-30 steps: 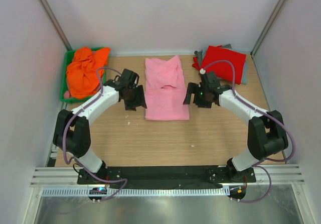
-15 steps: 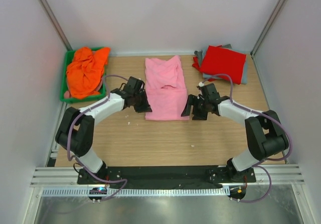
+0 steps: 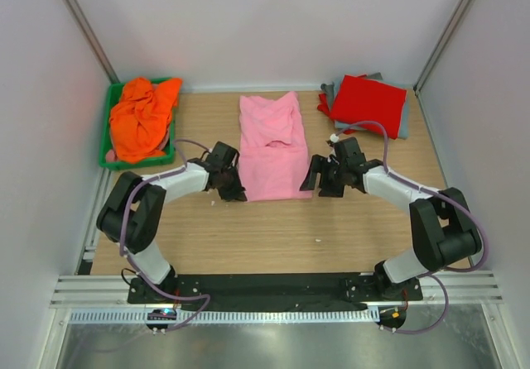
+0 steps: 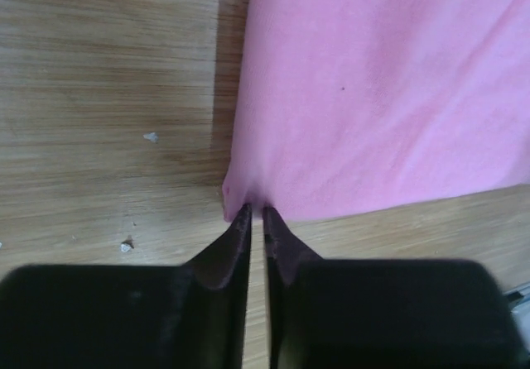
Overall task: Fold and stack the t-shirts
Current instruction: Fold the tshirt
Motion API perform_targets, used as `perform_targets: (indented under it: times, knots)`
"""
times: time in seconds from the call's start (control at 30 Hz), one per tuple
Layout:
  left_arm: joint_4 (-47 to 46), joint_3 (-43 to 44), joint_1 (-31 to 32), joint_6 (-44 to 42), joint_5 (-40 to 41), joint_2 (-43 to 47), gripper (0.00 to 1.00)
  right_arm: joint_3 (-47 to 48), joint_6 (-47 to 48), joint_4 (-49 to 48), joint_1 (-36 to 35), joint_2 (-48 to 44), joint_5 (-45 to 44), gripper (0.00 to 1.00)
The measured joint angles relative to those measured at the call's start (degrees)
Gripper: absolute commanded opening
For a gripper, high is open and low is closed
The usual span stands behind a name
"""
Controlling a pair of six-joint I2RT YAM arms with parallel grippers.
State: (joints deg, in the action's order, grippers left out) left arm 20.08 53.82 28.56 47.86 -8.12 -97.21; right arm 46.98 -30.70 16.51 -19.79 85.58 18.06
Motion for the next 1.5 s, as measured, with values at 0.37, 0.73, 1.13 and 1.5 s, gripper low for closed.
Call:
perform_targets:
  times: [0.37, 0.73, 1.13, 1.5]
  knots:
    - [6.6, 3.7, 0.6, -1.8, 3.8, 10.4, 0.67, -0.8, 0.5, 0.6, 0.0, -4.1, 0.1, 0.82]
    - [6.3, -2.0, 0.6, -1.8, 5.1, 10.6, 0.64, -4.0, 0.3, -1.6, 0.0, -1.5, 0.7, 0.78]
    - [1.4, -3.4, 0.6, -1.8, 5.1, 5.4, 0.62, -4.7, -2.6, -12.6, 0.1, 6.8, 6.1, 0.36]
    - [-1.9, -4.1, 0.6, -1.7, 5.0, 4.8, 0.43, -6.1, -3.2, -14.8, 0.2, 7.8, 6.6, 0.13]
